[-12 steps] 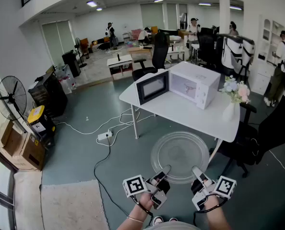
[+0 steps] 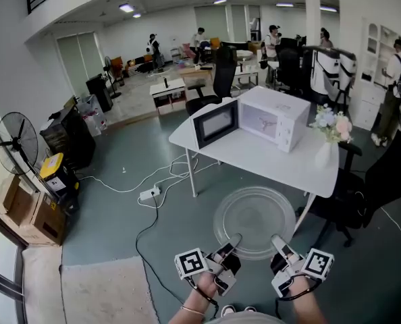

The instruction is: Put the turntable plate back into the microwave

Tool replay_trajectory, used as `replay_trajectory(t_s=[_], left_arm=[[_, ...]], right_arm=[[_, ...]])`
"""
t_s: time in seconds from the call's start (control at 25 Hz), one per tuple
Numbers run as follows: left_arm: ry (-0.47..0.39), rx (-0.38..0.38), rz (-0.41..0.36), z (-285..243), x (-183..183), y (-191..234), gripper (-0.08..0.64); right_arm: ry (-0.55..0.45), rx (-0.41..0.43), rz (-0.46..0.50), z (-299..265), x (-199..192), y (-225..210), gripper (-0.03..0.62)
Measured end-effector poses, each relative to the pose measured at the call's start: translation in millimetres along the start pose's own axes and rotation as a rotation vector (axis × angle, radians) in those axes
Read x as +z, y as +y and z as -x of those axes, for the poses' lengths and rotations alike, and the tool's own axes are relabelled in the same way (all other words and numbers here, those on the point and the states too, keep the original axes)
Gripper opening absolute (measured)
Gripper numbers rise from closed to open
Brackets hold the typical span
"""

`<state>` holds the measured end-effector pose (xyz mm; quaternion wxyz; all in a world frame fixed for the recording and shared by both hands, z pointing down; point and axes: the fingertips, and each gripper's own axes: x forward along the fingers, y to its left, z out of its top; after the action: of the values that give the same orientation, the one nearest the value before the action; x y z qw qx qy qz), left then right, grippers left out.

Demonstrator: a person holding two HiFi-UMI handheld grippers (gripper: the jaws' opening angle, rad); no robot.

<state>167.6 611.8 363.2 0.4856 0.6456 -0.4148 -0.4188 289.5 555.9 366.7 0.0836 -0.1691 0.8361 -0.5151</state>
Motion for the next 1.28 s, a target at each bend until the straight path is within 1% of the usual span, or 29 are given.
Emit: replay_trajectory(t_s=[0.08, 0.2, 0.32, 0.44, 0.52, 0.64, 0.76, 0.96, 1.12, 1.28], left_arm=[[0.003, -0.007, -0.002, 1.0, 5.0, -1.4, 0.051], [0.012, -0.014, -0.009, 2.0, 13.0, -3.0, 0.051], [0.028, -0.016, -0.016, 1.7, 20.0, -2.4, 0.051], [0.044, -0.018, -0.018, 0.5, 23.1, 1.0, 0.052], [0.048, -0.019, -0.019, -3.2, 25.2, 6.0, 0.052], [0.055, -0.012, -0.004, -11.9, 26.2, 13.2, 0.054], [0.062, -0.009, 0.013, -21.4, 30.9, 19.8, 0.054], [0.064, 0.004, 0.001, -47.4, 50.4, 30.6, 0.054], [0.059, -0.006, 0.002, -79.8, 70.1, 36.1, 0.054], [0.053, 0.002, -0.032, -115.1, 94.5, 42.8, 0.054]], right_arm=[[0.000, 0.003, 0.018, -4.1, -0.2, 2.0, 0.083], [-0.013, -0.019, 0.005, -8.7, -1.9, 0.9, 0.083], [-0.027, -0.017, -0.005, -15.1, -3.8, 2.8, 0.083], [-0.029, -0.078, -0.012, -13.6, -6.0, -5.5, 0.083], [-0.035, -0.099, -0.013, -14.7, -4.0, -11.5, 0.083], [-0.046, -0.084, -0.019, -19.9, 2.7, -14.1, 0.083], [-0.048, -0.112, -0.031, -24.6, 8.8, -21.5, 0.083], [-0.046, -0.114, -0.043, -46.4, 29.6, -36.3, 0.083], [-0.033, -0.117, -0.042, -69.1, 57.6, -50.4, 0.083], [-0.018, -0.099, -0.038, -96.7, 90.4, -62.9, 0.083]])
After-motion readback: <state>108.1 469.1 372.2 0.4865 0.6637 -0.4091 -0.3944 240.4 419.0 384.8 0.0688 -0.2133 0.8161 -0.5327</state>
